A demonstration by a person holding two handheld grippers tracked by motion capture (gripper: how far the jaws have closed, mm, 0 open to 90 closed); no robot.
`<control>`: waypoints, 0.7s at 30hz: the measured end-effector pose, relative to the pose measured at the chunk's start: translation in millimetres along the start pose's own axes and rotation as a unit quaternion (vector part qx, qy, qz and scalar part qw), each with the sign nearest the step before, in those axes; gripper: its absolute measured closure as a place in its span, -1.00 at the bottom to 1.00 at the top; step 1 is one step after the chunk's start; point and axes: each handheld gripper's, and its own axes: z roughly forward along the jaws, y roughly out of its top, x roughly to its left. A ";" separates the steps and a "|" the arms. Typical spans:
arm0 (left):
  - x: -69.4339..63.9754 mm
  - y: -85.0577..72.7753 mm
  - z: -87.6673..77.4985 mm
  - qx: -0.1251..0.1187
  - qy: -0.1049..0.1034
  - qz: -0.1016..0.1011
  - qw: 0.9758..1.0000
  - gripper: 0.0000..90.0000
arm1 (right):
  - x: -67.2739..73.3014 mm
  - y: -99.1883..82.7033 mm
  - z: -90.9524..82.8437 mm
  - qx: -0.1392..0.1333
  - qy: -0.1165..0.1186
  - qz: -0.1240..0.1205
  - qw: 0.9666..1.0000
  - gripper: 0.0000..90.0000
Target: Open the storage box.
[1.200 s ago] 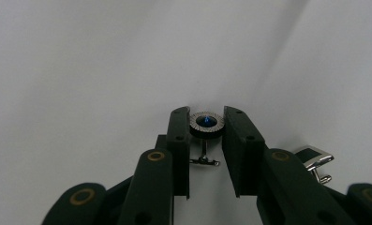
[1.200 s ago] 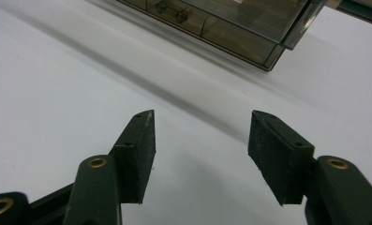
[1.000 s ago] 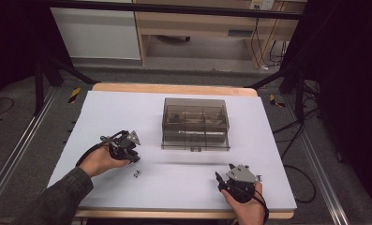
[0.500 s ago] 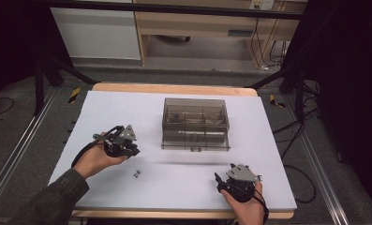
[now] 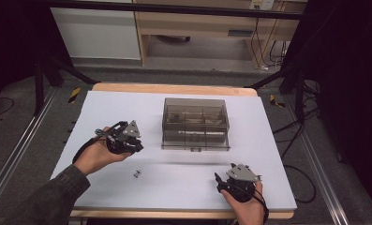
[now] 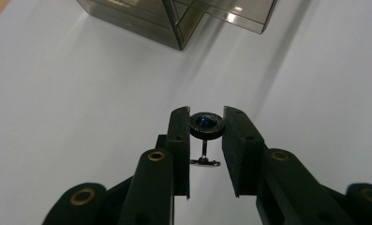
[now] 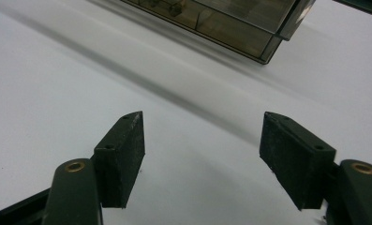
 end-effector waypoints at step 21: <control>-8.2 36.3 -19.4 -0.020 0.005 0.013 1.000 0.62 | -1.3 -0.6 1.0 0.003 0.000 0.005 1.000 -0.31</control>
